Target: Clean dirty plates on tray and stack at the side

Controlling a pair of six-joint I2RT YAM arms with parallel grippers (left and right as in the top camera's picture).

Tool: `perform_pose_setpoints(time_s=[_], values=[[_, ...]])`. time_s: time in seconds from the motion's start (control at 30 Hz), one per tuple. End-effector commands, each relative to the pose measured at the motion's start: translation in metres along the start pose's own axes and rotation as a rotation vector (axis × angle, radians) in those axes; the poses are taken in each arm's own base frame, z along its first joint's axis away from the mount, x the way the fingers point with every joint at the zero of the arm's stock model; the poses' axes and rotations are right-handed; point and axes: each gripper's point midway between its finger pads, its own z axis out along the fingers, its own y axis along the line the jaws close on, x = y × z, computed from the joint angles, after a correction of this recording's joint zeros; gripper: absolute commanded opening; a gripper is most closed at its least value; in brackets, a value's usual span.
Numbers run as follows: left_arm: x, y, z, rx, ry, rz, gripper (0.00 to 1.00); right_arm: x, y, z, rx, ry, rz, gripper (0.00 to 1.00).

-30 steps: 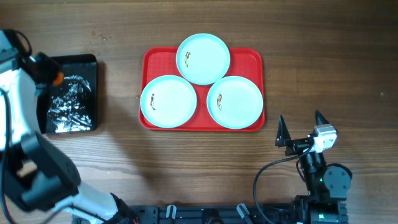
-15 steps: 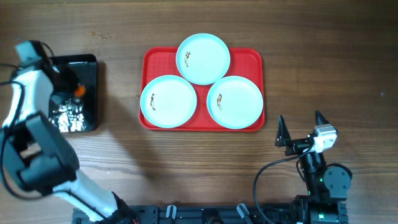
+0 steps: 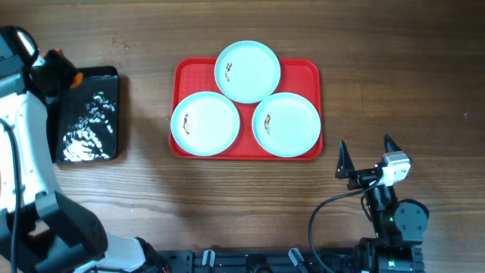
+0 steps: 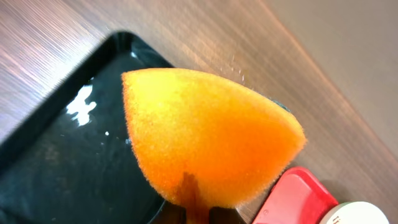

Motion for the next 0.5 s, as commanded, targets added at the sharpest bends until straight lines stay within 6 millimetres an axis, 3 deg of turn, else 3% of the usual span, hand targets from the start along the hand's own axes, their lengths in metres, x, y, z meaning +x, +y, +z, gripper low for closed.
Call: perform_pose_setpoints(time_s=[0.0,0.07,0.13,0.23,0.37,0.47], values=[[0.036,0.042,0.042,-0.170,0.100,0.012,0.04,0.000,-0.003,0.000,0.014,-0.004,-0.018,1.00],[0.060,0.063,0.065,-0.239,0.169,0.010,0.04,0.000,-0.003,0.000,0.014,-0.004,-0.018,1.00],[0.077,0.085,0.076,-0.321,0.235,0.005,0.04,0.000,-0.003,0.000,0.014,-0.004,-0.018,1.00],[0.079,0.093,0.074,-0.341,0.251,-0.008,0.04,0.000,-0.003,0.000,0.014,-0.004,-0.018,1.00],[0.043,0.075,0.043,-0.298,0.156,-0.013,0.04,0.000,-0.003,0.000,0.014,-0.004,-0.018,1.00],[0.003,0.040,0.002,-0.176,0.027,-0.008,0.04,0.000,-0.003,0.000,0.014,-0.004,-0.018,1.00]])
